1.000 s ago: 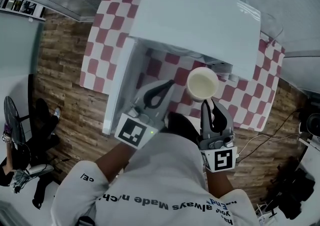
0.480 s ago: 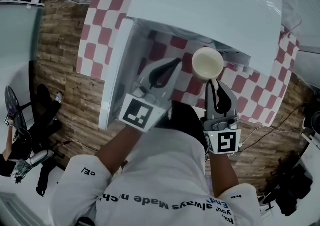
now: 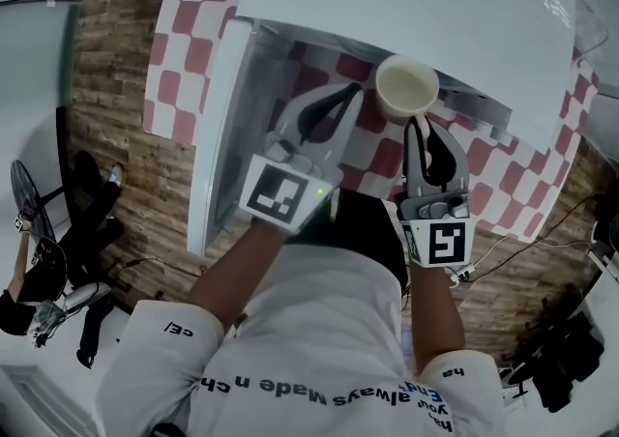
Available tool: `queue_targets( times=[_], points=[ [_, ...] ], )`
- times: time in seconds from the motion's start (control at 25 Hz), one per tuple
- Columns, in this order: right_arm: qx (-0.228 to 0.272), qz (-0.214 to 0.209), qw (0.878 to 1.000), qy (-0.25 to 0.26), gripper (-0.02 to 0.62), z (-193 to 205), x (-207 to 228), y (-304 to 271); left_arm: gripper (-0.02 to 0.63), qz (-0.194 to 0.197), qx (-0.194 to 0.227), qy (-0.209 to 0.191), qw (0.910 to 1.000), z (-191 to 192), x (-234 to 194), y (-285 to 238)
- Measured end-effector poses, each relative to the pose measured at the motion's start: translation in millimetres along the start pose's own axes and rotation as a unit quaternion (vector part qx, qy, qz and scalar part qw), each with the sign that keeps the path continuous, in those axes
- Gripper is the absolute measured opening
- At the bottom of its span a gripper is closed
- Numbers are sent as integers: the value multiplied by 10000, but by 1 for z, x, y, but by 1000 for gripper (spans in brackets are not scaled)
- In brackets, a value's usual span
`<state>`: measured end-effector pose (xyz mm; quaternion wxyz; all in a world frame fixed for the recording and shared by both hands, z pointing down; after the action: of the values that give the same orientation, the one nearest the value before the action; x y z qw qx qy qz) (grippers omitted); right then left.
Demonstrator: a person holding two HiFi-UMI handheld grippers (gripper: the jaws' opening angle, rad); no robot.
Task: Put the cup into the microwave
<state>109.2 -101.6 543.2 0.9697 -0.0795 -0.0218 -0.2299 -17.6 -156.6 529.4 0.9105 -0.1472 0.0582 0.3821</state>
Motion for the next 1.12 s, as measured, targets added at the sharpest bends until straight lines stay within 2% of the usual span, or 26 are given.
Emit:
queue_targets(
  times=[0.28,0.64,0.88,1.12],
  points=[
    [73,231,9997,-91,37,13,9,-30,0,-90,-5,-129,9999,9,-20,-18],
    [166,500,9985,-114,37,25,25,-67,0,-269,-112,-105,9995,28,-48,-40],
    [262,639,9975,-118,37,28,30,-86,0,-132,-21,-285,9995,27,-51,-58],
    [347,721,9968,-67,37,31,35,-105,0,-173,10,-301,9994,30,-56,-70]
  ],
)
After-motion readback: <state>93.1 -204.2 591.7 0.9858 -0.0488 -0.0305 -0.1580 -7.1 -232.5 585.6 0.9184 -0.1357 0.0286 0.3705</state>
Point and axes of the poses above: the fingertips, and each gripper's own axes: y backward along the fingers, x to its right, z out of its underside, the point moved 5 cm from there along y, backward along the fingers, and after that the axes turned 1 degree about x, right-handed, at the moved point
